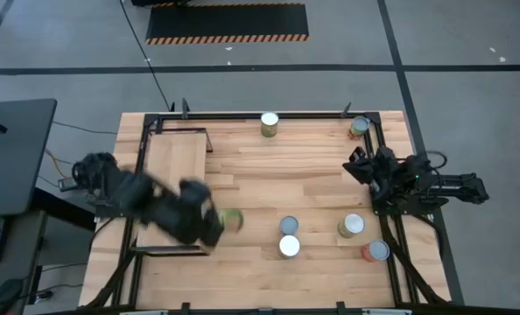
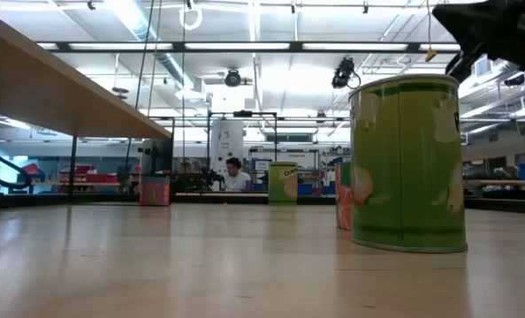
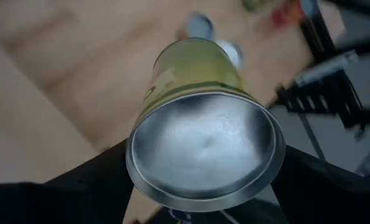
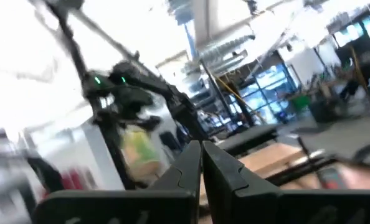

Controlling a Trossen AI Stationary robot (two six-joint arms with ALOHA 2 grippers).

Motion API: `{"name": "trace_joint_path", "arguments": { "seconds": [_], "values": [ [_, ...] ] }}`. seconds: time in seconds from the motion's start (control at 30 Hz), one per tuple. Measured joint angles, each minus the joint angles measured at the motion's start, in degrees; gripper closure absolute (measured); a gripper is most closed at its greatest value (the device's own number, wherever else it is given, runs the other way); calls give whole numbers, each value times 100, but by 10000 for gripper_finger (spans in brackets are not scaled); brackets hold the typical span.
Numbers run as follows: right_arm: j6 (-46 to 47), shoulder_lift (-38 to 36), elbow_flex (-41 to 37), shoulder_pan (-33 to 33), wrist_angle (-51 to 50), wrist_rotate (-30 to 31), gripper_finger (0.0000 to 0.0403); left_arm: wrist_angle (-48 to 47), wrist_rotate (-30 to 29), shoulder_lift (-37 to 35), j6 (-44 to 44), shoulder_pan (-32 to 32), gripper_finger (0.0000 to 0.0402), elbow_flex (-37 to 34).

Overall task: Pick and place cans onto a shelf
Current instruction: Put the bottom large canned oranges on the shelf

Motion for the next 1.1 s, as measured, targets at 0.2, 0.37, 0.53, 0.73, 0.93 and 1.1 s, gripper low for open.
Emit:
{"name": "trace_joint_path", "arguments": {
  "seconds": [0.2, 0.37, 0.53, 0.73, 0.93, 1.1],
  "values": [
    [769, 294, 170, 84, -117, 314, 380, 39, 277, -542, 1511, 1765, 81, -392],
    [410, 1209, 1359, 269, -297, 590, 385, 28, 692, -1165, 2793, 3172, 81, -908],
    [-121, 2546, 3012, 448, -1558, 593, 393, -5, 1355, -1864, 3332, 4447, 81, -1603],
    [-257, 4042, 4623, 497, -2994, 459, 383, 22, 2158, -2675, 4169, 5652, 81, -2274],
    [-905, 5233, 6080, 330, -4106, 296, 343, 9, 2268, -3487, 5128, 6498, 81, -2951],
    [-1354, 5849, 6778, 317, -4198, 294, 315, 10, 2095, -4038, 5296, 7142, 81, -3618]
  ]
}}
